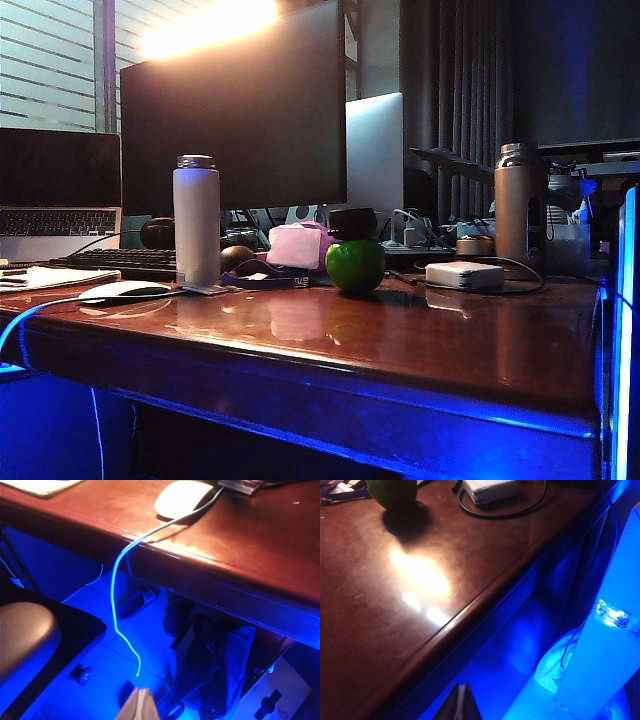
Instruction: Stack the black thermos bottle cap from the table onto the green apple.
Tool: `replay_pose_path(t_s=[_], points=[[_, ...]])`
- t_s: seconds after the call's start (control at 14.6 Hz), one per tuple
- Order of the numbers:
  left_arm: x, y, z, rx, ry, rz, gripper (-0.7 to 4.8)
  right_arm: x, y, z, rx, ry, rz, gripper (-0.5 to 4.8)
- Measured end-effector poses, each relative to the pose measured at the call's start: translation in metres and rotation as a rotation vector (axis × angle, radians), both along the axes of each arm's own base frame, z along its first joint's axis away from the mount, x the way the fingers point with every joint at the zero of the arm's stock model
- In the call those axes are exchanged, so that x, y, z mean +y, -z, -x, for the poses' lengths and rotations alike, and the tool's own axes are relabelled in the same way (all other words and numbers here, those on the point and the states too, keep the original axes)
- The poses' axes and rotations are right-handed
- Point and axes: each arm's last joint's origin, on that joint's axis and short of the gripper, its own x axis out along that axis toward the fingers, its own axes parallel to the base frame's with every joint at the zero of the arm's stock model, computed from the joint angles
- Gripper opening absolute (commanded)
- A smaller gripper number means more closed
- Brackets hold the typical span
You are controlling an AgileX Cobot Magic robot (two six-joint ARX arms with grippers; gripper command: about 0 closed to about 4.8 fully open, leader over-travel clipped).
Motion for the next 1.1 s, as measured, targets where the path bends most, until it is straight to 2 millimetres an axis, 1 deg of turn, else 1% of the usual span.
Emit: replay_pose_path(t_s=[0.89,1.1], points=[[0.0,0.0,0.001,-0.006,-0.002,0.004,0.08,-0.001,0.0,-0.001,-0.006,0.008,-0.003,0.0],[0.001,-0.012,0.006,-0.145,-0.002,0.022,0.08,-0.014,0.0,-0.004,-0.01,0.167,-0.003,0.0]])
